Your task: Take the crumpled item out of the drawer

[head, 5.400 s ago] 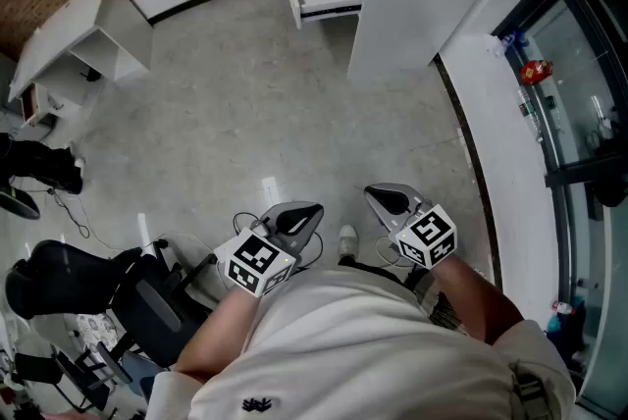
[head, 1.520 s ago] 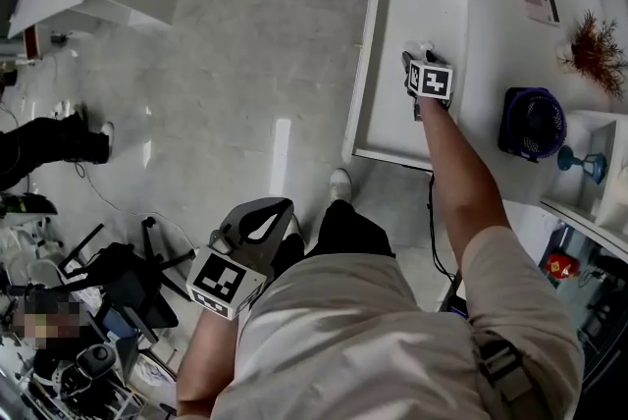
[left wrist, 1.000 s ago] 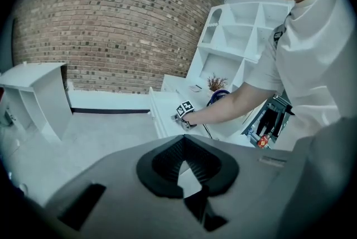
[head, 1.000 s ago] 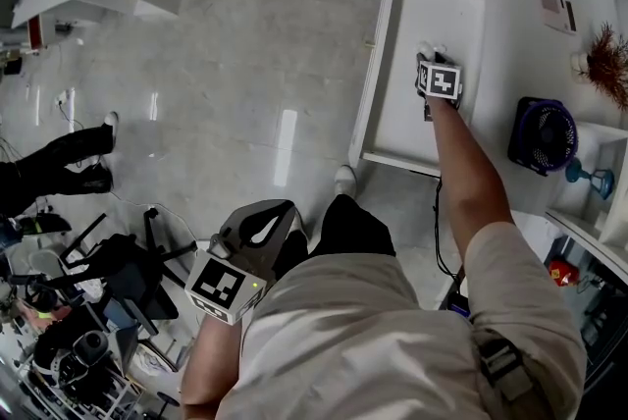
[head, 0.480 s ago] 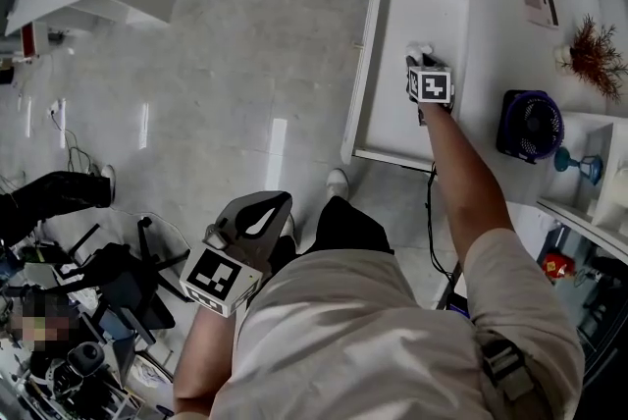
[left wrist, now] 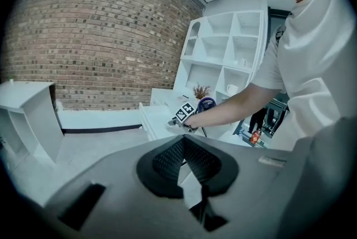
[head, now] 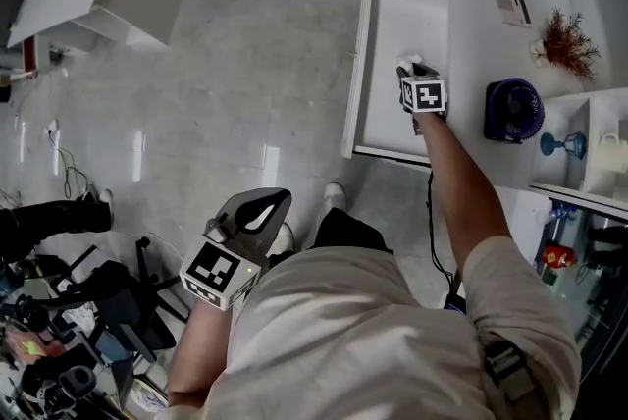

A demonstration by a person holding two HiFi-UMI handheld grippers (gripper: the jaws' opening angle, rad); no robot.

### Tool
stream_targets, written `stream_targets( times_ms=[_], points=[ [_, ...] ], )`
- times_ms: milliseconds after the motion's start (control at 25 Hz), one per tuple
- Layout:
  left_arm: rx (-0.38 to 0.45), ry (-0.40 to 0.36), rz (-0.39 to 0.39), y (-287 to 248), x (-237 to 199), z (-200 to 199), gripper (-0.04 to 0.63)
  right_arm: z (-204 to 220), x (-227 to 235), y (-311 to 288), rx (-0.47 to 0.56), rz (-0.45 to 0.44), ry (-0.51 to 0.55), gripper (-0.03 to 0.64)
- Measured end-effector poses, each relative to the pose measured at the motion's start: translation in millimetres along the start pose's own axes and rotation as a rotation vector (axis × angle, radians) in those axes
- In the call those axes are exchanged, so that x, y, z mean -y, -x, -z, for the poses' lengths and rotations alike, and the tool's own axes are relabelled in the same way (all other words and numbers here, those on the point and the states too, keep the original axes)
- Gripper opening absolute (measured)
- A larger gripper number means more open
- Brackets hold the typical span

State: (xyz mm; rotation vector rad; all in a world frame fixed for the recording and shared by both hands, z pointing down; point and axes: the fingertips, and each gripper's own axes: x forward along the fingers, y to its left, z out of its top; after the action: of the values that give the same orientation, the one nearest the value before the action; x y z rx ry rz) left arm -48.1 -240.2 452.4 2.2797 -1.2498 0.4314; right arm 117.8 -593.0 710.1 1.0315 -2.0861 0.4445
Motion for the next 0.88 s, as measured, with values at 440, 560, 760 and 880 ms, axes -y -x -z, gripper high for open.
stream_targets(
  times_ms=[440, 560, 760, 880],
  points=[
    [0.053, -0.036, 0.044, 53, 23, 18, 0.006, 3, -50, 93, 0.051, -0.015, 0.028, 0.153],
    [0.057, -0.041, 0.059, 66, 27, 28, 0.006, 5, -65, 118, 0.08, -0.022, 0.023, 0.153],
    [0.064, -0.054, 0.086, 84, 37, 41, 0.006, 11, -84, 159, 0.129, -0.028, 0.022, 0.152],
    [0.071, -0.057, 0.104, 96, 44, 48, 0.006, 17, -95, 187, 0.156, -0.026, 0.012, 0.152]
  ],
)
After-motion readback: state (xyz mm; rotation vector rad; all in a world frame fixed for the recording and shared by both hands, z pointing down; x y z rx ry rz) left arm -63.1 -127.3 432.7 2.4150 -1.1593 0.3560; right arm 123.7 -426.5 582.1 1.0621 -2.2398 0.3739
